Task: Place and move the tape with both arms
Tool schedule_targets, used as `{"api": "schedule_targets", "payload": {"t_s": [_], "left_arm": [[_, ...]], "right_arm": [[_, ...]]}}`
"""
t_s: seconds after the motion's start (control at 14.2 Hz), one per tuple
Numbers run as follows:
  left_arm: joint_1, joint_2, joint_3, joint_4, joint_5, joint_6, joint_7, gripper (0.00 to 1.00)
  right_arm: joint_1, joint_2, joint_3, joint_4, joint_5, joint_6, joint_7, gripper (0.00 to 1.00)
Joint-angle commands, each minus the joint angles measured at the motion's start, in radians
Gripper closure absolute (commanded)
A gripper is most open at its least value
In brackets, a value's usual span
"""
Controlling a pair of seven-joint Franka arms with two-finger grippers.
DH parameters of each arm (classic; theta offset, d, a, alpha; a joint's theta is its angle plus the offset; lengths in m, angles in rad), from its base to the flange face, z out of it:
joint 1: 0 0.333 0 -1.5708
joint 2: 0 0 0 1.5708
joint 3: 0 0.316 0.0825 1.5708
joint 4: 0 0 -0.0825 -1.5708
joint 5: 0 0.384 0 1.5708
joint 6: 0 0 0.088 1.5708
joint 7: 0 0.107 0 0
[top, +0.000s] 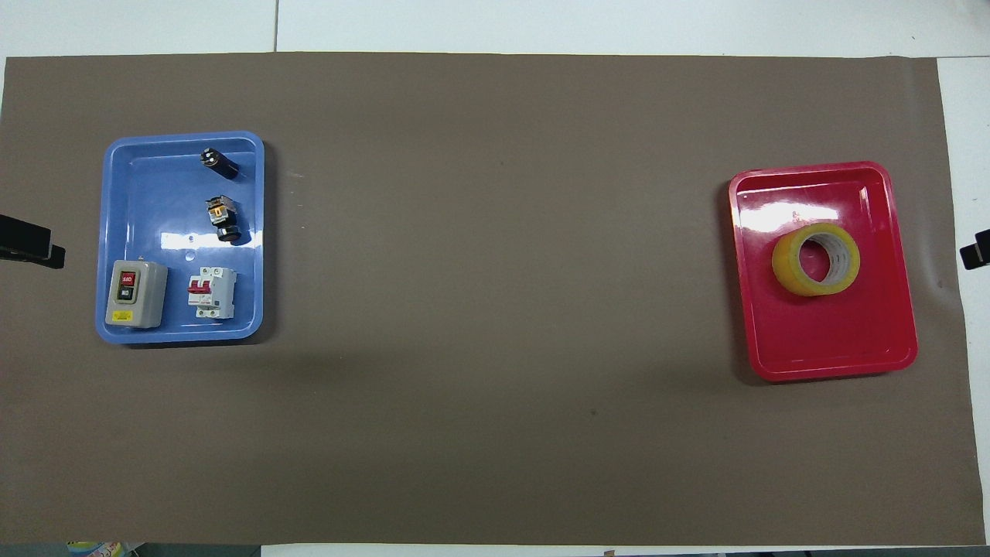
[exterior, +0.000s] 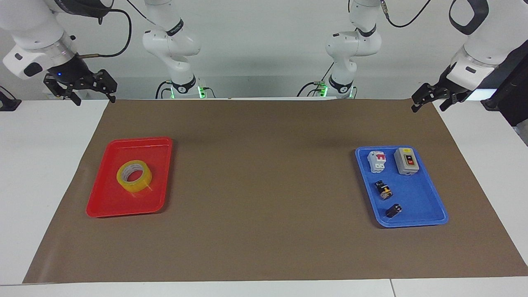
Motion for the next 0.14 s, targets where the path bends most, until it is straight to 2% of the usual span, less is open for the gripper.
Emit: {"api": "schedule_targets", "payload": {"t_s": [0.0, 0.07], "left_arm": [[0.0, -0.025, 0.001, -0.026, -0.013, 0.008, 0.01, 0.0], [0.0, -0.025, 0.001, -0.026, -0.013, 0.008, 0.01, 0.0]], "right_arm": [[-0.004, -0.003, 0.005, -0.001, 0.004, 0.015, 0.011, 0.0], [-0.004, -0.003, 0.005, -0.001, 0.006, 0.015, 0.011, 0.0]]}}
